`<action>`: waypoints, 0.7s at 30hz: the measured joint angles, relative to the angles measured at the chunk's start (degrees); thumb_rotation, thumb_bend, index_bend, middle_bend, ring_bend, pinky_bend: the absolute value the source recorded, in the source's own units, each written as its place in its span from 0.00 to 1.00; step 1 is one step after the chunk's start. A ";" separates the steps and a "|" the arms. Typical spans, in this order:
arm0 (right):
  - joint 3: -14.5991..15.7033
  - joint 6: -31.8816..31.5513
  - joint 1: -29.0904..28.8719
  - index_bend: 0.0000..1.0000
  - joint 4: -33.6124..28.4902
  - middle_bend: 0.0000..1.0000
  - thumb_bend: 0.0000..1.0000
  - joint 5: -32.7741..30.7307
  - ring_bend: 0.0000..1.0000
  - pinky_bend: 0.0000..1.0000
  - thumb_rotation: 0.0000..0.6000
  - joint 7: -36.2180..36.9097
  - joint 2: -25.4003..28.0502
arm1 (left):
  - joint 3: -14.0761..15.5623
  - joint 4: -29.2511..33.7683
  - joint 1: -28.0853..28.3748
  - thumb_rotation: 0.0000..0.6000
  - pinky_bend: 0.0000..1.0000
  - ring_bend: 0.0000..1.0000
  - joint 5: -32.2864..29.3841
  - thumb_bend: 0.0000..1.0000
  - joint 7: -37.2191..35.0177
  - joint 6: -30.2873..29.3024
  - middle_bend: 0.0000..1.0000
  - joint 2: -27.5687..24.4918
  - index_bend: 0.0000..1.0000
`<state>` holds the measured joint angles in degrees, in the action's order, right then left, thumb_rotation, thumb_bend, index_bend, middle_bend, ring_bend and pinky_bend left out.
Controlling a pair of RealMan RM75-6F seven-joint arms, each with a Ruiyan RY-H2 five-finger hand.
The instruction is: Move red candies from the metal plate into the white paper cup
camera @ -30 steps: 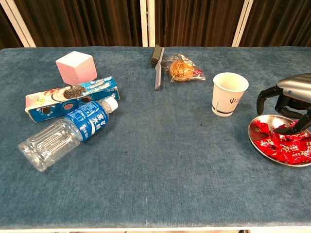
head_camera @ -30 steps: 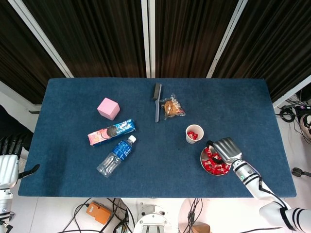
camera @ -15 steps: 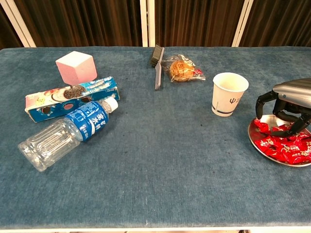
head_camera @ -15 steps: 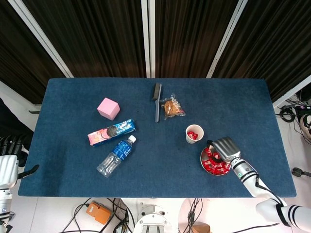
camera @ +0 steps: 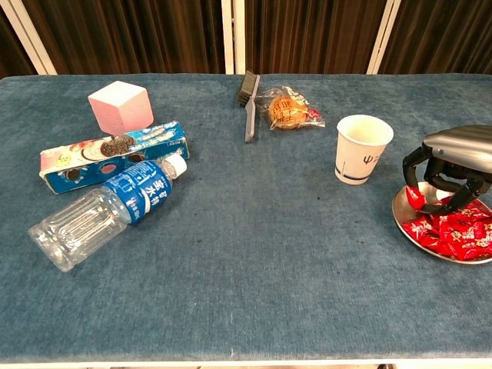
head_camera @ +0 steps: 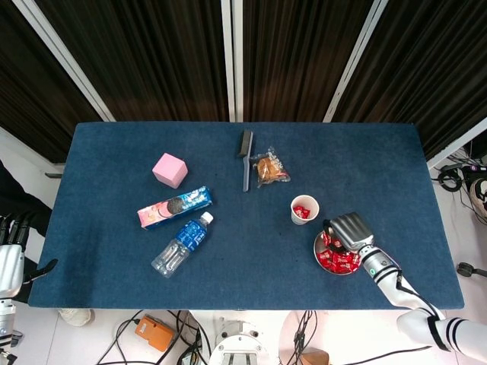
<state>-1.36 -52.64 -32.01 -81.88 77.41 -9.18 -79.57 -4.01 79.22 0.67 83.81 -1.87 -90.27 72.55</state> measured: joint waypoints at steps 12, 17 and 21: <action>-5.98 -5.73 -0.76 0.62 -7.49 0.93 0.48 1.75 1.00 1.00 1.00 4.72 6.17 | -0.07 0.59 0.24 1.00 0.00 0.00 0.54 0.00 0.47 -0.11 0.09 -0.12 0.09; -9.08 -1.95 -4.46 0.59 -7.33 0.93 0.48 -1.94 1.00 1.00 1.00 4.46 5.58 | 0.00 0.92 0.19 1.00 0.00 0.00 0.43 0.00 0.85 -0.05 0.09 -0.19 0.09; -9.87 1.21 -7.10 0.56 -6.03 0.93 0.48 -4.71 1.00 1.00 1.00 2.70 3.83 | -0.07 0.94 0.11 1.00 0.00 0.00 0.14 0.00 0.90 0.03 0.09 -0.29 0.09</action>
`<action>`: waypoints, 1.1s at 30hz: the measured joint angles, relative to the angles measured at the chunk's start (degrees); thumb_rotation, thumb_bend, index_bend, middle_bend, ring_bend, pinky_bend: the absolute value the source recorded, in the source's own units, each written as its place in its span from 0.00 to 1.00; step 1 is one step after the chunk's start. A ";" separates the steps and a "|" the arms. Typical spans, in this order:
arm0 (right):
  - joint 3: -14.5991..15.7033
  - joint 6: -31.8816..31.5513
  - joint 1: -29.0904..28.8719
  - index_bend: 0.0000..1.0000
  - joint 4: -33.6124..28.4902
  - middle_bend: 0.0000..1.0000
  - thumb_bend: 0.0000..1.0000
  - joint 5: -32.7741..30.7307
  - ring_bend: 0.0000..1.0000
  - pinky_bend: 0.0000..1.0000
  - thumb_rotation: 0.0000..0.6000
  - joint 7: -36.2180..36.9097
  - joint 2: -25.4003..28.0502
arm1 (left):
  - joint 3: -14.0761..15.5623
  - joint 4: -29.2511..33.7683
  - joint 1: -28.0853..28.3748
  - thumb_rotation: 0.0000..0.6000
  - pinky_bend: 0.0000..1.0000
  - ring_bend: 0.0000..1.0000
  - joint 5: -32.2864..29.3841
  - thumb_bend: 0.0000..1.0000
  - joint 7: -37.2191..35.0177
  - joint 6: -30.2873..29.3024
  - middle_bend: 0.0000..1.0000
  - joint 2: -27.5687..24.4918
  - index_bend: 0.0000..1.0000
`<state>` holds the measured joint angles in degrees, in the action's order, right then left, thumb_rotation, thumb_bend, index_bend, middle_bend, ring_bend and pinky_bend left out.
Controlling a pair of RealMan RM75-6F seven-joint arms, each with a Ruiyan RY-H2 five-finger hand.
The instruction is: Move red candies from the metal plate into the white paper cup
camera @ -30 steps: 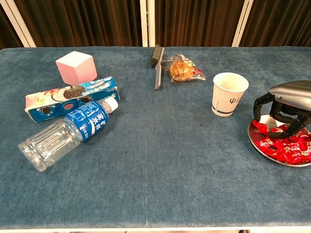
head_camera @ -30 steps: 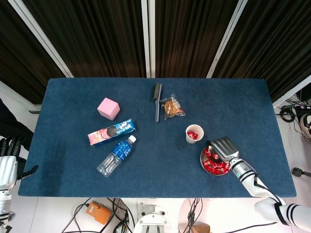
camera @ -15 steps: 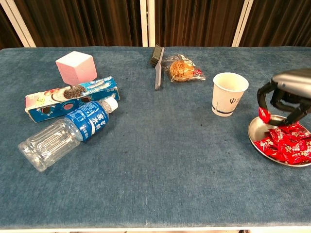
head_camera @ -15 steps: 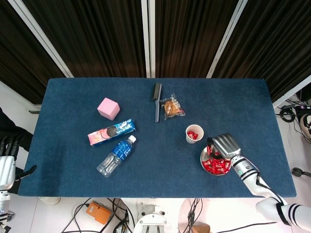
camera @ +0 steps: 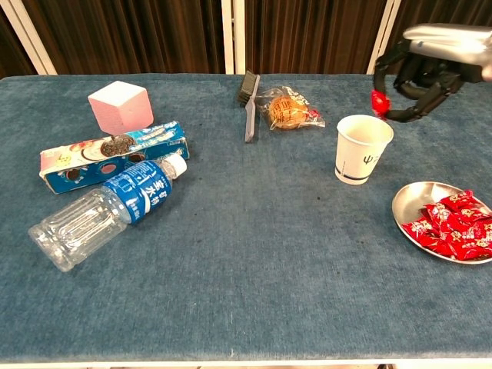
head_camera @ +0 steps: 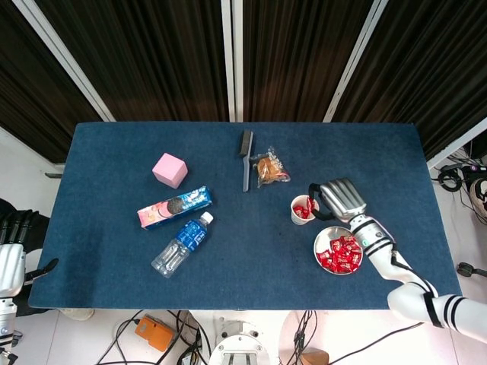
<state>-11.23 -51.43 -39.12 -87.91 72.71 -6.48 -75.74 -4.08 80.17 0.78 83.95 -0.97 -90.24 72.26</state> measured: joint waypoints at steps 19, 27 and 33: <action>3.78 -5.56 4.07 0.48 -2.21 0.93 0.47 2.35 1.00 1.00 1.00 0.29 2.89 | -0.24 -0.57 0.69 1.00 0.00 0.00 0.18 0.00 -0.39 0.72 0.09 0.31 0.09; 12.35 -7.30 9.95 0.48 -3.54 0.93 0.47 6.83 1.00 1.00 1.00 -1.45 7.23 | -0.18 -0.23 1.10 1.00 0.00 0.00 0.80 0.00 0.01 0.69 0.09 0.64 0.09; 13.52 -4.30 10.46 0.47 -1.45 0.93 0.44 5.99 1.00 1.00 1.00 -3.78 5.13 | -0.12 0.02 0.91 1.00 0.00 0.00 0.92 0.00 0.25 0.18 0.09 0.57 0.09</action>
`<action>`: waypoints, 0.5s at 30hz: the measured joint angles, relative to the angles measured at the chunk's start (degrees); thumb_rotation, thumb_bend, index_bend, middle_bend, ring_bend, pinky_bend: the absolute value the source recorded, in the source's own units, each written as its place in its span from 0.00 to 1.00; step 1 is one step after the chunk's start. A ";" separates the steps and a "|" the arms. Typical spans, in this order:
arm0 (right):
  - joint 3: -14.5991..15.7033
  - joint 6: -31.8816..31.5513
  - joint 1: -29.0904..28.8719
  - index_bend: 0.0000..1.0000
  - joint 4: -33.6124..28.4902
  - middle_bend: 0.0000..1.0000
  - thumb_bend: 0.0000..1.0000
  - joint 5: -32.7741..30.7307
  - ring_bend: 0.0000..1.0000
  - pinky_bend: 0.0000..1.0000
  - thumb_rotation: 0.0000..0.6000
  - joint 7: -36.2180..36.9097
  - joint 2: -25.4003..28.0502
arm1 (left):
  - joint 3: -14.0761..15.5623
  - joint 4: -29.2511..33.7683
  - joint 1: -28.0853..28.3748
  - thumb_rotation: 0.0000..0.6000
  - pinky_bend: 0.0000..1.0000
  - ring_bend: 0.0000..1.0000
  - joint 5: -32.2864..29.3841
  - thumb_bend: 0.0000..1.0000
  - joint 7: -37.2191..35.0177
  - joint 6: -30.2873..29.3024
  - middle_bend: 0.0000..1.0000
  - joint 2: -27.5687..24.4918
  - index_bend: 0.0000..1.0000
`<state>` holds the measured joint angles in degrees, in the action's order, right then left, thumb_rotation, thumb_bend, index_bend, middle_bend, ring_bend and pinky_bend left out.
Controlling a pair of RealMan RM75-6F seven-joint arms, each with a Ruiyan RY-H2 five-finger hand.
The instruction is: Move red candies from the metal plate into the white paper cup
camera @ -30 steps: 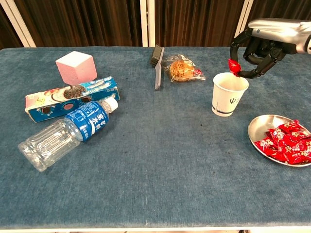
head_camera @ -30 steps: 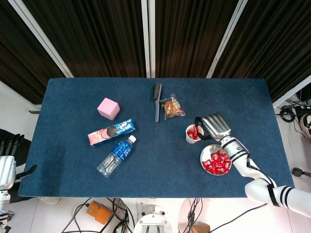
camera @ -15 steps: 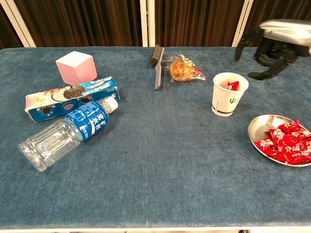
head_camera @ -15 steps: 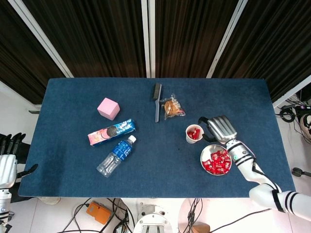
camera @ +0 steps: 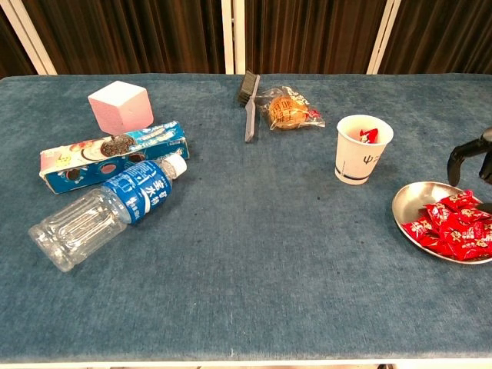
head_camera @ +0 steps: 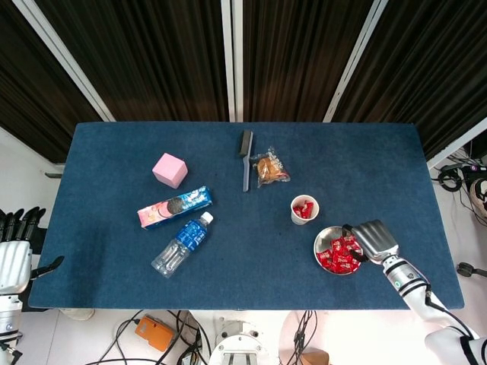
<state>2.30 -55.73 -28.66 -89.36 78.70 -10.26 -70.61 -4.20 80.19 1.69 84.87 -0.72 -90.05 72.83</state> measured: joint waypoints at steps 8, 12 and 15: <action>-1.23 2.47 -1.23 0.47 2.67 0.93 0.44 -1.28 1.00 1.00 1.00 -0.72 -3.85 | 0.08 -0.34 -0.39 1.00 0.00 0.00 -0.40 0.00 -0.40 -0.19 0.09 0.06 0.09; -1.44 3.94 -1.78 0.48 3.69 0.93 0.44 -2.11 1.00 1.00 1.00 -1.38 -5.24 | 0.14 -0.84 -0.70 1.00 0.00 0.00 -0.70 0.00 -0.82 -0.29 0.09 0.13 0.09; -1.48 4.81 -2.10 0.51 4.16 0.93 0.45 -2.60 1.00 1.00 1.00 -1.71 -5.98 | 0.19 -1.19 -0.90 1.00 0.00 0.00 -0.91 0.00 -1.14 -0.30 0.09 0.12 0.09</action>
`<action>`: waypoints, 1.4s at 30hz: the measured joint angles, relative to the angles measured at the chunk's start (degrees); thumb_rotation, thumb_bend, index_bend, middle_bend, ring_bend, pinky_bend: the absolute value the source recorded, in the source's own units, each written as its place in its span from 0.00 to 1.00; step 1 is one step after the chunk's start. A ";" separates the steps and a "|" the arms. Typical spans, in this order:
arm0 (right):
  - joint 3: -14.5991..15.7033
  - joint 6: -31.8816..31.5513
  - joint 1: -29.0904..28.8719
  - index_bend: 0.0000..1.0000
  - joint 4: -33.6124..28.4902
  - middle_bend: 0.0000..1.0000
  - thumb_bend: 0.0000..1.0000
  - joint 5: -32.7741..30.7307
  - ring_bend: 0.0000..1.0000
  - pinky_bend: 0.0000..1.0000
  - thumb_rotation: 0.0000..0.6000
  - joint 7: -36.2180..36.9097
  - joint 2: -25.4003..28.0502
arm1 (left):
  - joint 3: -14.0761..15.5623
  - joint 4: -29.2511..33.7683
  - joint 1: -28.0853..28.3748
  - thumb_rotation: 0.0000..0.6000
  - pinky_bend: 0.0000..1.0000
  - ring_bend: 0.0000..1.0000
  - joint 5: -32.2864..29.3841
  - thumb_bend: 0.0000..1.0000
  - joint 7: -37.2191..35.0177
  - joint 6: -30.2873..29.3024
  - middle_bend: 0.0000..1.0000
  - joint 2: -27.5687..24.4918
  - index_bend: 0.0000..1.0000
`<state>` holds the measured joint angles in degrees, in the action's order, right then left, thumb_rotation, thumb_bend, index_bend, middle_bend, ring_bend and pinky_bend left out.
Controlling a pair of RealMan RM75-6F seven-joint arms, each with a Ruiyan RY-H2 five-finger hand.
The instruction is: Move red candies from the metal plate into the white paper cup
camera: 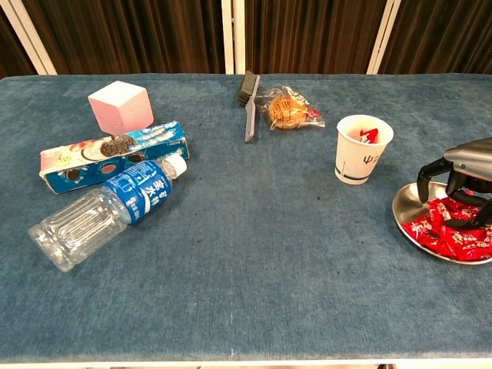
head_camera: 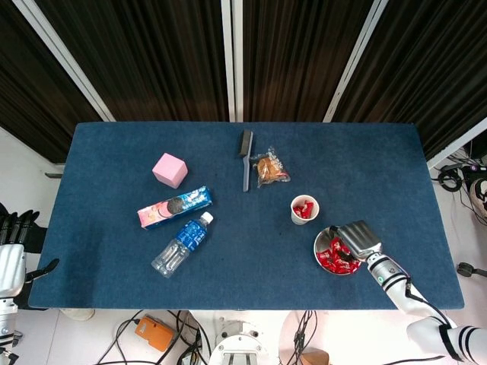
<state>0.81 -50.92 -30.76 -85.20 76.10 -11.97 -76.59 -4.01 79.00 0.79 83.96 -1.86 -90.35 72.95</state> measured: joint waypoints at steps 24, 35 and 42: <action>-8.51 -6.04 -2.29 0.66 -7.06 0.93 0.54 1.45 1.00 1.00 1.00 4.75 5.43 | -0.19 -0.33 0.28 1.00 0.00 0.00 0.46 0.00 -0.18 0.00 0.09 0.12 0.09; -11.89 2.01 -9.63 0.60 -2.76 0.93 0.54 -6.66 1.00 1.00 1.00 1.35 0.53 | -0.11 0.16 0.23 1.00 0.00 0.00 -0.09 0.00 0.34 0.58 0.09 -0.05 0.09; -11.69 2.14 -10.78 0.44 -1.21 0.93 0.53 -6.63 1.00 1.00 1.00 1.70 -1.69 | -0.23 0.06 0.36 1.00 0.00 0.00 -0.17 0.00 0.29 0.71 0.09 -0.13 0.09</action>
<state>-10.88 -48.78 -41.54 -86.42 69.46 -10.27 -78.28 -4.24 79.05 1.15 83.79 -1.57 -89.65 72.82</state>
